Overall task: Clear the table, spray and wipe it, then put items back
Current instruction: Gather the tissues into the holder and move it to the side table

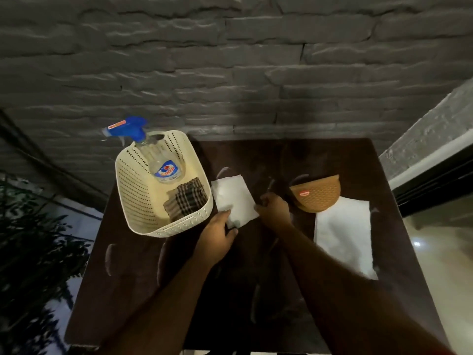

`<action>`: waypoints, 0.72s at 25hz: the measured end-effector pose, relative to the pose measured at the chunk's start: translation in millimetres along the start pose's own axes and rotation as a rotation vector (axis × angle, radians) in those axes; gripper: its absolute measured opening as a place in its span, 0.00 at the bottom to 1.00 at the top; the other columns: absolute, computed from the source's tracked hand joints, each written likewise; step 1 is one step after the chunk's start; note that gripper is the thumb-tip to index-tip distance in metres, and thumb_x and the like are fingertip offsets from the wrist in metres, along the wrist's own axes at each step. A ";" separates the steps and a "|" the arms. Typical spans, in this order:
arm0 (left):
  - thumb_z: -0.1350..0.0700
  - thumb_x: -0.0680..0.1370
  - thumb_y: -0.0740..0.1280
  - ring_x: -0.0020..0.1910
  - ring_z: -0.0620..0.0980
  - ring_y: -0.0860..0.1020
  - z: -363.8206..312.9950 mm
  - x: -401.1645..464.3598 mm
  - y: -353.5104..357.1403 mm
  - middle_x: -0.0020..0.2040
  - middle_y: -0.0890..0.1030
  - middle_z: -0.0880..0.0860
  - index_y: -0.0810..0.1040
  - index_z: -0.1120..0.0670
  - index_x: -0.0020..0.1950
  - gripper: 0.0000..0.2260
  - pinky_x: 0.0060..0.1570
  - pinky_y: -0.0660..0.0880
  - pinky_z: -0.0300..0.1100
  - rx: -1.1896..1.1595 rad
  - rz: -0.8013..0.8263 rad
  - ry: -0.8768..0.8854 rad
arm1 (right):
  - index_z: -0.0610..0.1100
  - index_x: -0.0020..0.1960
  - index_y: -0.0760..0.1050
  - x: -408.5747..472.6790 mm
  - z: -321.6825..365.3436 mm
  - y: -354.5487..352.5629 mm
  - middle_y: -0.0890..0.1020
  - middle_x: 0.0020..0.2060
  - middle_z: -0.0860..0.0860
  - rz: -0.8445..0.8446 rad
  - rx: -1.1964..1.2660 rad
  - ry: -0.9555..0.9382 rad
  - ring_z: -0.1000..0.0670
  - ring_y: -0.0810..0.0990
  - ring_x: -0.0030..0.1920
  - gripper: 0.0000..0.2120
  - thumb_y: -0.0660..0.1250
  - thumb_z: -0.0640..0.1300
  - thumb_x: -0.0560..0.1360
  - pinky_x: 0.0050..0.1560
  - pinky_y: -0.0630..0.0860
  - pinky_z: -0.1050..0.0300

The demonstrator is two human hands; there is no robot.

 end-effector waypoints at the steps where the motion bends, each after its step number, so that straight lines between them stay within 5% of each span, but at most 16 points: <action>1: 0.51 0.78 0.67 0.70 0.50 0.69 2.8 4.5 1.3 0.72 0.70 0.51 0.66 0.53 0.75 0.26 0.70 0.66 0.49 -0.014 0.010 0.015 | 0.40 0.63 0.75 12.1 6.6 7.2 0.82 0.57 0.43 -0.014 -0.023 0.006 0.43 0.80 0.58 0.19 0.70 0.45 0.74 0.60 0.75 0.50; 7: 0.54 0.79 0.64 0.70 0.54 0.70 26.5 37.9 15.3 0.72 0.71 0.55 0.65 0.55 0.75 0.25 0.69 0.67 0.55 -0.200 0.041 -0.103 | 0.41 0.65 0.69 41.2 11.0 48.4 0.79 0.60 0.41 -0.080 -0.166 0.062 0.40 0.79 0.59 0.20 0.68 0.43 0.75 0.57 0.77 0.48; 11: 0.52 0.79 0.65 0.65 0.58 0.74 31.6 46.4 18.3 0.67 0.75 0.59 0.68 0.58 0.72 0.23 0.64 0.71 0.54 -0.193 -0.011 -0.274 | 0.40 0.59 0.75 38.8 -13.4 66.3 0.81 0.55 0.43 0.034 0.150 0.276 0.42 0.81 0.55 0.16 0.69 0.42 0.72 0.54 0.80 0.49; 14: 0.46 0.76 0.68 0.53 0.59 0.78 19.8 49.6 17.0 0.55 0.79 0.58 0.75 0.59 0.60 0.19 0.52 0.77 0.51 -0.093 -0.106 -0.340 | 0.35 0.56 0.77 22.6 -33.6 58.0 0.82 0.54 0.38 0.122 0.538 0.390 0.41 0.81 0.52 0.13 0.68 0.38 0.72 0.53 0.80 0.46; 18: 0.33 0.69 0.69 0.49 0.53 0.82 13.4 48.1 38.5 0.54 0.83 0.53 0.78 0.55 0.59 0.30 0.50 0.79 0.49 -0.486 -0.025 -0.548 | 0.36 0.56 0.78 1.8 -37.0 35.3 0.83 0.52 0.35 0.268 0.838 0.272 0.36 0.82 0.52 0.16 0.69 0.37 0.69 0.56 0.78 0.39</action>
Point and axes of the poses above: each hand's wrist, its own x-axis towards the middle knuckle, its own y-axis out of the palm, z = x × y, the point moved 9 cm from there along x, towards the middle knuckle
